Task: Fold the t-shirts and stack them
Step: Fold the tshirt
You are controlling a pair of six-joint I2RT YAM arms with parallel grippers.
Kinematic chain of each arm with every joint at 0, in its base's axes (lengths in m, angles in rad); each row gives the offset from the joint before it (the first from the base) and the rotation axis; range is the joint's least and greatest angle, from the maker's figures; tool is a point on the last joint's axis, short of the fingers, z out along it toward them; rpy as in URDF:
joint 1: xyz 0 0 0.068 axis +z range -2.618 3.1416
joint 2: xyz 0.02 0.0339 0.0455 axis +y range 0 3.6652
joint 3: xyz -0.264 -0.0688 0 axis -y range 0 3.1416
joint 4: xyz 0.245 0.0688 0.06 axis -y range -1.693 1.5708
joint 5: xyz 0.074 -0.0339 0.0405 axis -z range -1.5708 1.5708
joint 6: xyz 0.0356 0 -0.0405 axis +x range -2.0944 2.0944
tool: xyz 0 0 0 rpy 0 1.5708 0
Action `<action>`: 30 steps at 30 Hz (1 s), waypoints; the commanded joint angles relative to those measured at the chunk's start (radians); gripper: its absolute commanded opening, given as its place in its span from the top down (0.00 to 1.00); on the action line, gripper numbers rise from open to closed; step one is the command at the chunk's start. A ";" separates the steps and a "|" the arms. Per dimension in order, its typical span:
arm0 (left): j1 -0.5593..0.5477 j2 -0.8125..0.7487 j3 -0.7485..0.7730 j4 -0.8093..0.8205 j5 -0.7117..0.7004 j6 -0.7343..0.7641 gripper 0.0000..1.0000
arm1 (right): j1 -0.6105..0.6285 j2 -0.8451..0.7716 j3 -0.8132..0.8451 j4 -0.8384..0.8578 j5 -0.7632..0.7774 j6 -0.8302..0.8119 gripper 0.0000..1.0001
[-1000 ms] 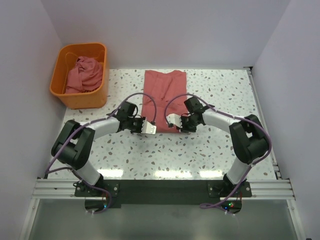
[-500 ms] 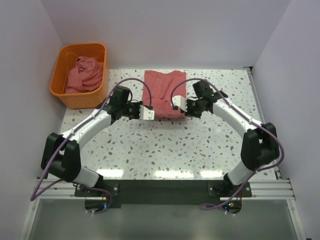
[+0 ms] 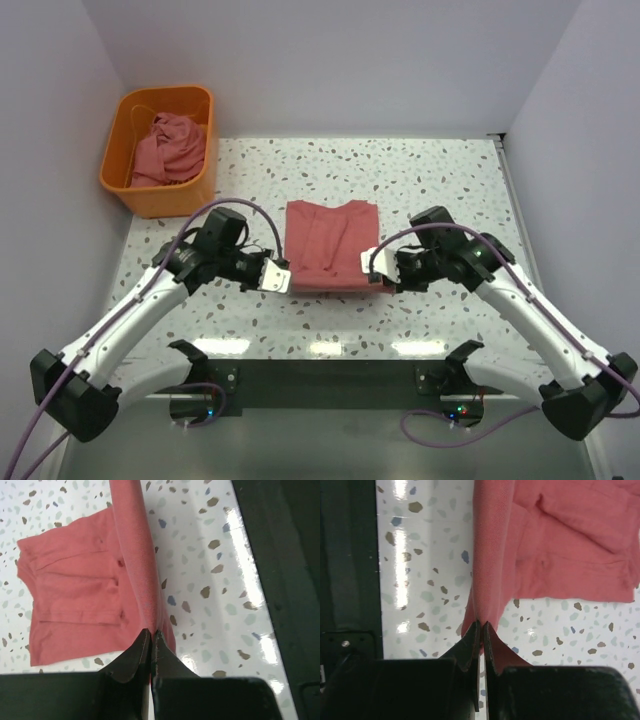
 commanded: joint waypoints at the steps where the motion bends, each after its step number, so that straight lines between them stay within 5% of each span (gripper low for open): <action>1: -0.004 -0.056 0.075 -0.171 0.098 -0.095 1.00 | 0.007 -0.031 0.079 -0.178 -0.054 0.058 1.00; 10: 0.002 0.121 0.208 -0.081 -0.007 -0.090 1.00 | -0.083 0.158 0.118 -0.119 -0.061 -0.083 1.00; 19: 0.128 0.377 0.337 -0.082 0.060 0.054 1.00 | -0.213 0.445 0.296 -0.152 -0.126 -0.220 1.00; 30: 0.222 0.811 0.730 -0.186 0.103 0.172 1.00 | -0.303 0.885 0.678 -0.240 -0.146 -0.332 1.00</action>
